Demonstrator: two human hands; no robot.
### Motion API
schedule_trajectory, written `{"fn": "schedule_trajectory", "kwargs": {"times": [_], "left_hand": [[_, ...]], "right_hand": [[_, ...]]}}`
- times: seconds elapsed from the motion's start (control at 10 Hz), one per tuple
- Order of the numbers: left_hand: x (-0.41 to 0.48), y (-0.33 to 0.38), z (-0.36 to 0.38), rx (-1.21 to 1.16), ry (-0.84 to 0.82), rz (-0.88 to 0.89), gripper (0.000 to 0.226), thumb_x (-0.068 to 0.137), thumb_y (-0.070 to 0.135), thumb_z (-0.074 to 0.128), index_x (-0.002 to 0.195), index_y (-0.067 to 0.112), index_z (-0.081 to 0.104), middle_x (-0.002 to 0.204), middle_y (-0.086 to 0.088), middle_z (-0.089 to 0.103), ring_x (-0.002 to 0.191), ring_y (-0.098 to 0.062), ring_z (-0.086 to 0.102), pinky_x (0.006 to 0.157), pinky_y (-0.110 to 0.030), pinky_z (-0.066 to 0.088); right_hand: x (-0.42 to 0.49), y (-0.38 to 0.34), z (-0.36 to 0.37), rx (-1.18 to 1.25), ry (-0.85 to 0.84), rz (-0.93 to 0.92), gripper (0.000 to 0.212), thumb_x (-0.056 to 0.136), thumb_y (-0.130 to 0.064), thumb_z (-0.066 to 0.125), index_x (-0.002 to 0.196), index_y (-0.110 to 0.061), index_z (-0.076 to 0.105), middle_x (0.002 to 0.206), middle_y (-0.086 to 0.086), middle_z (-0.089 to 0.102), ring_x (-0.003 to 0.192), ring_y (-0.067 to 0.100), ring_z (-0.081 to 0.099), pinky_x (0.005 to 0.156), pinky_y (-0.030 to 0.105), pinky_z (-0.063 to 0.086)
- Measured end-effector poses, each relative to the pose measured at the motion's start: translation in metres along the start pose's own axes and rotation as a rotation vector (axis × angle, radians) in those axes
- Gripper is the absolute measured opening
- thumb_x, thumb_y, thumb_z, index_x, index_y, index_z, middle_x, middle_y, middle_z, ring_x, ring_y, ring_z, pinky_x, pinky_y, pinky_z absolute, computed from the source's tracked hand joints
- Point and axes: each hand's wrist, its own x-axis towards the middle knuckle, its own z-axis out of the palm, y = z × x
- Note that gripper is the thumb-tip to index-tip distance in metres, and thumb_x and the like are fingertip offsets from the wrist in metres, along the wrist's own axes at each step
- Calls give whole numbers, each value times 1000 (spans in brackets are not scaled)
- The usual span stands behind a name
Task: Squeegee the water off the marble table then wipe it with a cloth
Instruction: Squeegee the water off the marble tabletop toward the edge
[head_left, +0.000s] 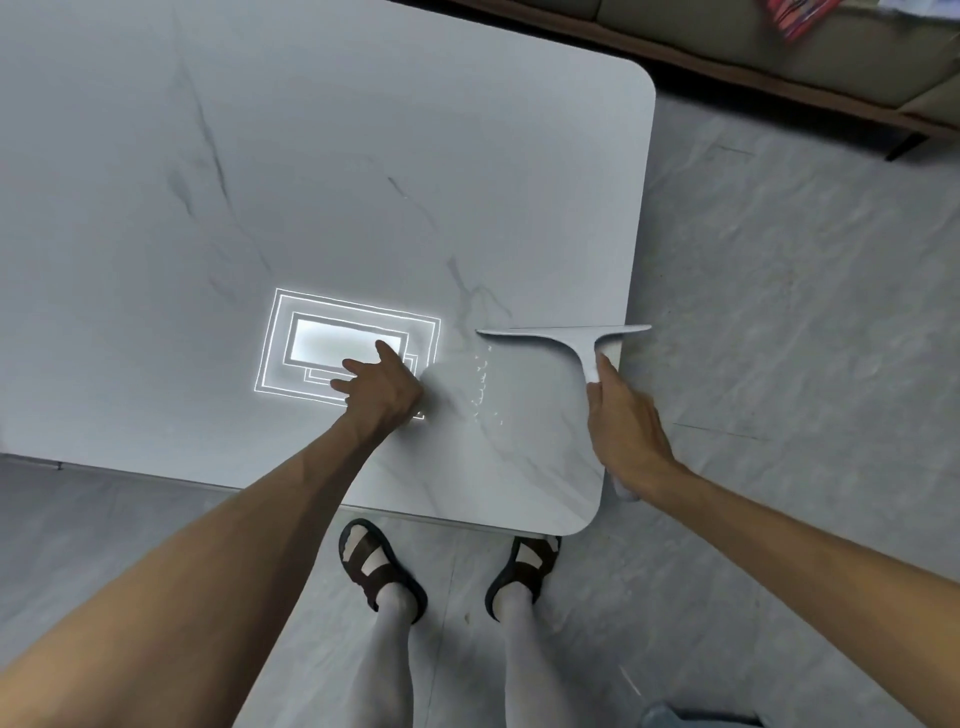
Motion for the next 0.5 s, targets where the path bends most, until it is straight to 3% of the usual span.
{"fn": "schedule_trajectory", "kwargs": {"times": [0.1,0.2,0.3,0.4,0.5], "left_hand": [[-10,-35,1,-335,163,60,40,94,18,45,134,15,45,131,-21,54,118,-43,51,98,-47,44],[-19,-76,-6,-547,289,29,28,95,22,48,121,20,55,109,-11,68,104,-34,62,87,-40,51],[-31,-156,-19,-686,412,-122,26,91,13,53,117,19,57,105,-4,71,95,-23,65,82,-31,49],[-27,-198,-34,-651,482,-202,30,91,10,51,121,13,53,113,-8,68,102,-26,62,86,-30,44],[-18,-238,-53,-571,443,-291,46,88,5,45,134,10,43,126,-16,59,114,-35,56,95,-38,44]], "right_hand": [[15,-16,-1,-82,13,-210,46,102,-18,36,146,-29,28,78,3,59,70,27,58,64,38,50],[30,-39,3,-167,-100,-395,40,102,-26,34,141,-34,30,87,2,63,77,29,61,67,36,47],[34,-88,41,-324,-327,-669,38,102,-32,34,139,-37,36,111,-1,67,97,27,62,73,31,41],[22,-129,86,-372,-434,-802,37,103,-33,34,139,-38,38,119,-2,66,105,26,60,81,33,45],[9,-187,151,-390,-510,-916,38,103,-31,35,140,-40,38,125,-3,64,113,26,59,89,38,47]]}}
